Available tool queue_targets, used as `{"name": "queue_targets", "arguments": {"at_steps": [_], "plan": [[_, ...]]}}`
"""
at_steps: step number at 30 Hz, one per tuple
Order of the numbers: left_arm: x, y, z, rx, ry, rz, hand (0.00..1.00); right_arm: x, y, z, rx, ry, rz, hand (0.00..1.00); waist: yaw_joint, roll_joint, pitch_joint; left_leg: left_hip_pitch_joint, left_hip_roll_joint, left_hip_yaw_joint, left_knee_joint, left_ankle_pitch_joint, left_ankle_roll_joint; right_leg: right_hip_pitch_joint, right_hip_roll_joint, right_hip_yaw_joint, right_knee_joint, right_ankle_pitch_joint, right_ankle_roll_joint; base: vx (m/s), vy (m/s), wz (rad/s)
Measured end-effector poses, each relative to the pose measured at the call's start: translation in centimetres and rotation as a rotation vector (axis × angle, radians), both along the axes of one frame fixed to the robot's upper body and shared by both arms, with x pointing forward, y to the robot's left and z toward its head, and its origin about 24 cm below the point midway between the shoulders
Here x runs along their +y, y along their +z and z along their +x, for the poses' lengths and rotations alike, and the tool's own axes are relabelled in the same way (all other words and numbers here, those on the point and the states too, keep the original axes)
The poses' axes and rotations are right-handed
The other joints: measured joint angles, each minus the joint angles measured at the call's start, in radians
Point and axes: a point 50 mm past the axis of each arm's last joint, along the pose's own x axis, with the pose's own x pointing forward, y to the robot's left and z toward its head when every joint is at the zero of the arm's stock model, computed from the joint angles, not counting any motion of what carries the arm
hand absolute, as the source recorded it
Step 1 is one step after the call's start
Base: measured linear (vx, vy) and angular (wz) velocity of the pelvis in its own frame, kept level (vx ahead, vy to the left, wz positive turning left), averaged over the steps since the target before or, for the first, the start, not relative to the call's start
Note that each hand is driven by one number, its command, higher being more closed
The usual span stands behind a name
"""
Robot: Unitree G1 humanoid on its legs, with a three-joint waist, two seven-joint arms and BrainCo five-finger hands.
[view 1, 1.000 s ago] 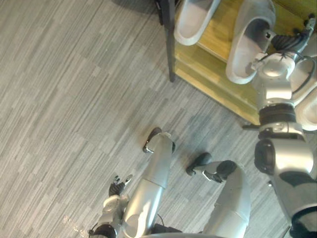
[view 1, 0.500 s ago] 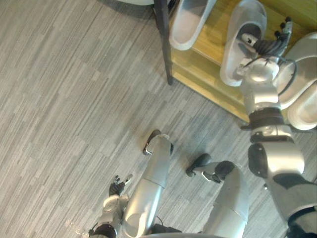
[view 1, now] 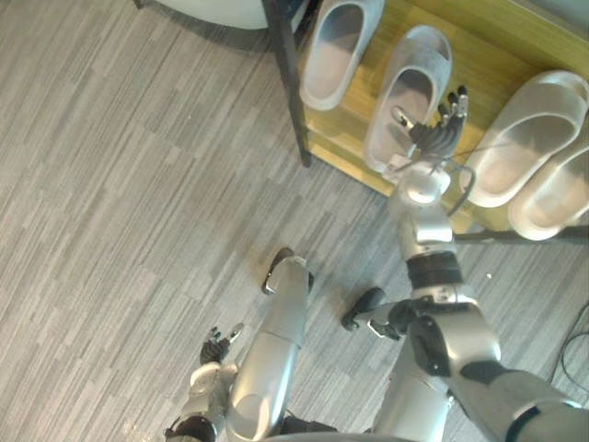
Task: Organize the slippers on the shoe rack
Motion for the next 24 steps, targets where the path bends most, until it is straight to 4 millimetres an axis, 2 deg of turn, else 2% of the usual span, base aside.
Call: {"name": "queue_targets", "arguments": {"at_steps": [3, 12, 24], "plan": [[0.2, 0.0, 0.0, -0.001, 0.024, -0.006, 0.00, -0.2, -0.8, -0.1, 0.014, 0.004, 0.031, 0.00, -0.004, -0.006, 0.004, 0.021, 0.000, -0.001, -0.016, 0.002, 0.002, 0.025, 0.000, -0.005, -0.015, 0.002, 0.004, 0.01, 0.044, 0.04], [0.4, 0.0, 0.0, -0.003, 0.034, -0.007, 0.00, 0.1, -0.6, -0.2, -0.040, 0.034, 0.134, 0.00, -0.004, -0.020, 0.013, 0.020, -0.005, -0.002, -0.033, 0.011, 0.005, 0.026, -0.005, -0.010, -0.028, 0.007, 0.013, 0.00, 0.038, 0.02], [0.3, 0.1, 0.2, -0.004, 0.030, -0.007, 0.00, 2.1, 1.3, 1.2, -0.067, 0.165, 0.208, 0.00, 0.009, -0.019, 0.014, 0.012, -0.020, -0.025, -0.034, 0.018, 0.000, 0.033, -0.017, -0.033, -0.028, 0.005, 0.015, 0.00, 0.036, 0.05]]}}
